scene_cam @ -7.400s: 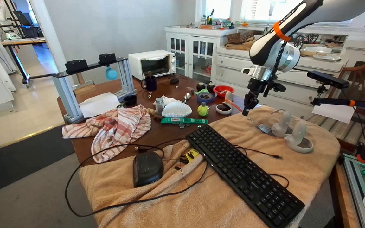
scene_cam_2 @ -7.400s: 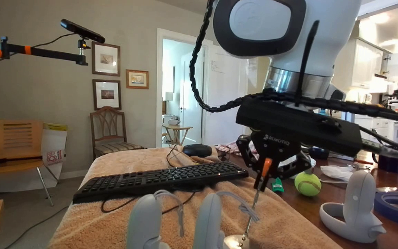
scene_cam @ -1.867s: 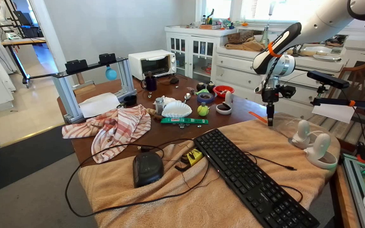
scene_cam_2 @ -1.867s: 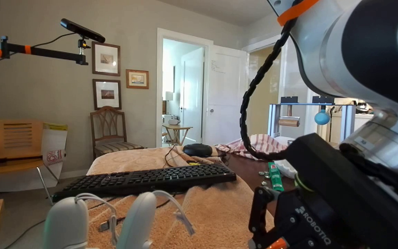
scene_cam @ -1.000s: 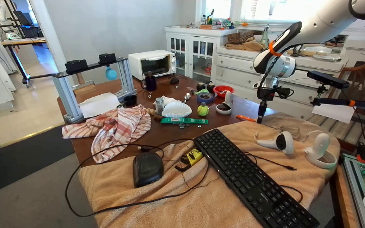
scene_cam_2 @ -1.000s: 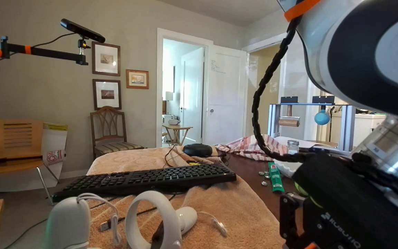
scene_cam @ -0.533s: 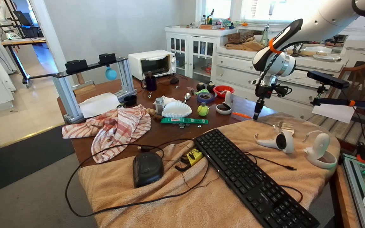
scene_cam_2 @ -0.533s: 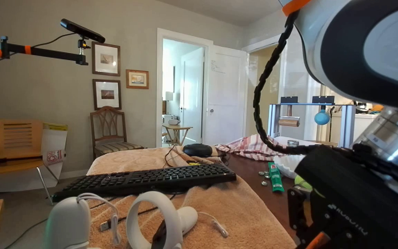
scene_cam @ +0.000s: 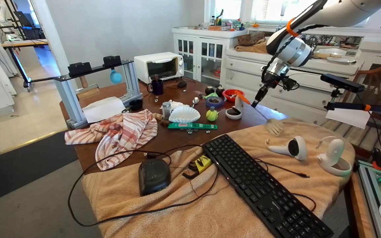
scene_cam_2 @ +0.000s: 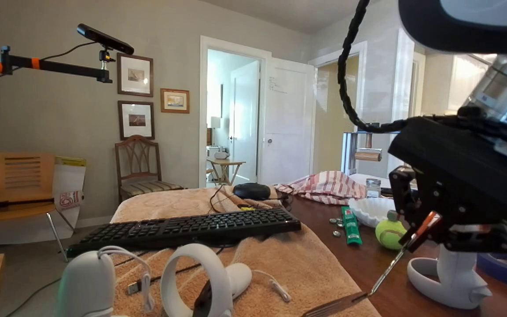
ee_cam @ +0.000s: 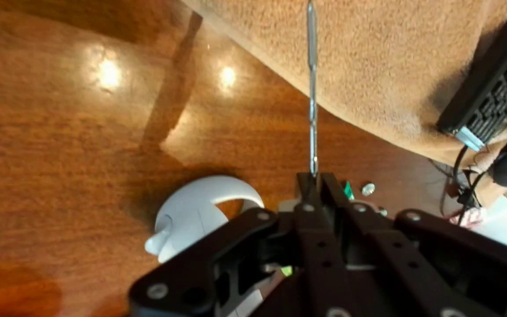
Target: Use the spatula to lift one of the white items on the table
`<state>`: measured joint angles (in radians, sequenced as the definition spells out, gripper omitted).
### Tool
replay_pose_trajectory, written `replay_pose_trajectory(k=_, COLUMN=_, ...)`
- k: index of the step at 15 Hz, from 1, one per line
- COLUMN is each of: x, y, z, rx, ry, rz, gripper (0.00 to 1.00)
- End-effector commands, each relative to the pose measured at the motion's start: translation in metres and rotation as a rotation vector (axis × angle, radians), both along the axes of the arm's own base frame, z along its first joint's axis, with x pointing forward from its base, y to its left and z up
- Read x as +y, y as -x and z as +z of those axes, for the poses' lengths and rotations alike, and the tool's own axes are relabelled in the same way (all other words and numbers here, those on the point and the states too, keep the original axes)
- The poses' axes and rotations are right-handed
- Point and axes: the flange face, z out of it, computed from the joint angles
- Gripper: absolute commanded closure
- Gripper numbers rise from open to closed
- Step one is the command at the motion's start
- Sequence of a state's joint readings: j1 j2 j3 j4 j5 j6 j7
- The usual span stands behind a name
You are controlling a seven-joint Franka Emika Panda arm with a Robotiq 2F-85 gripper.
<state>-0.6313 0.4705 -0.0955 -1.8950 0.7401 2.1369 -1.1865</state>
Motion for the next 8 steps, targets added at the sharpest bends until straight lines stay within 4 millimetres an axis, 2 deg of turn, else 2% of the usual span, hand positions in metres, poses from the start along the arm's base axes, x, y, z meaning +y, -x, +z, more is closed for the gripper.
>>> replay_pose_trajectory(k=1, x=0.012, y=-0.007, z=0.019, rx=-0.125, ry=-0.013, rz=-0.042, gripper=0.98)
replay_pose_trajectory(k=5, x=0.025, y=-0.022, z=0.029, rx=-0.238, ry=-0.055, rz=-0.131, gripper=0.98)
replay_pose_trajectory(k=8, x=0.038, y=-0.030, z=0.024, rx=-0.287, ry=-0.087, rz=-0.152, gripper=0.98)
